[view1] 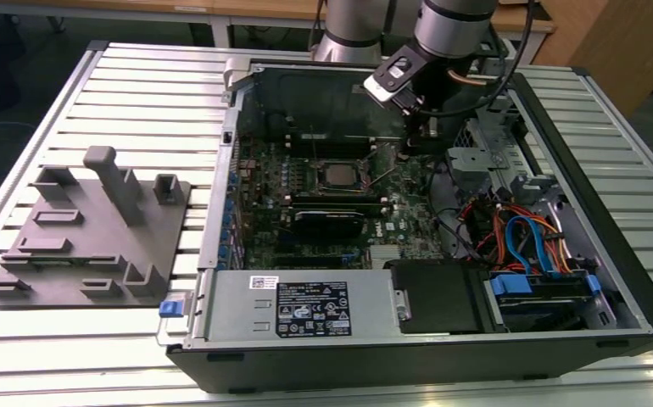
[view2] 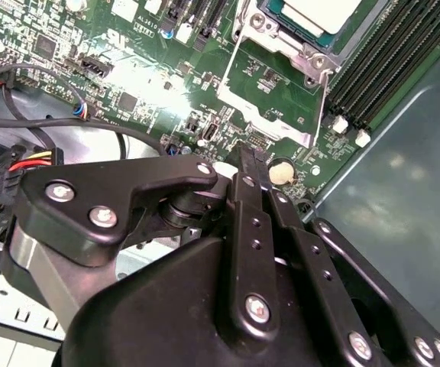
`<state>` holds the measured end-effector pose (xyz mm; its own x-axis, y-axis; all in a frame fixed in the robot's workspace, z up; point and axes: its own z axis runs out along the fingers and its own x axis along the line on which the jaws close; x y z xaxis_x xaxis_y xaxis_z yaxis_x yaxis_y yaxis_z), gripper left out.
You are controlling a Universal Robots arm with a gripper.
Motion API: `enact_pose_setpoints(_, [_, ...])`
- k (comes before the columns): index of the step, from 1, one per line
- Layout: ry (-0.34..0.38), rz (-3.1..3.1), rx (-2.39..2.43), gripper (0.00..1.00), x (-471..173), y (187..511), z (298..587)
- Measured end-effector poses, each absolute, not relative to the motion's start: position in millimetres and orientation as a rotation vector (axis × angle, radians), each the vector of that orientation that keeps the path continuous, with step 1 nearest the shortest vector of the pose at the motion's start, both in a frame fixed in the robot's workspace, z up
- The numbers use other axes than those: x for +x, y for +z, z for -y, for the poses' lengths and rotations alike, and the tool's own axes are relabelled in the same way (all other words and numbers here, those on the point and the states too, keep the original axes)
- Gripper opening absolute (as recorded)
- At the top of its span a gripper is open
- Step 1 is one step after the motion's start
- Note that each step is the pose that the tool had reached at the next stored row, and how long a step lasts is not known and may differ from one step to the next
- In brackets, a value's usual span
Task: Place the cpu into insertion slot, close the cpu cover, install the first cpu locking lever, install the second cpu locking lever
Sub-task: 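Close the cpu cover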
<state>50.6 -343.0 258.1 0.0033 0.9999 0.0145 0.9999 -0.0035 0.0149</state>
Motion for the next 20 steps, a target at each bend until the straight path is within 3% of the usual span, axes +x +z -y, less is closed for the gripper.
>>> enact_pose_setpoints(20, [0.032,-2.218,2.225,0.1,43,246,341])
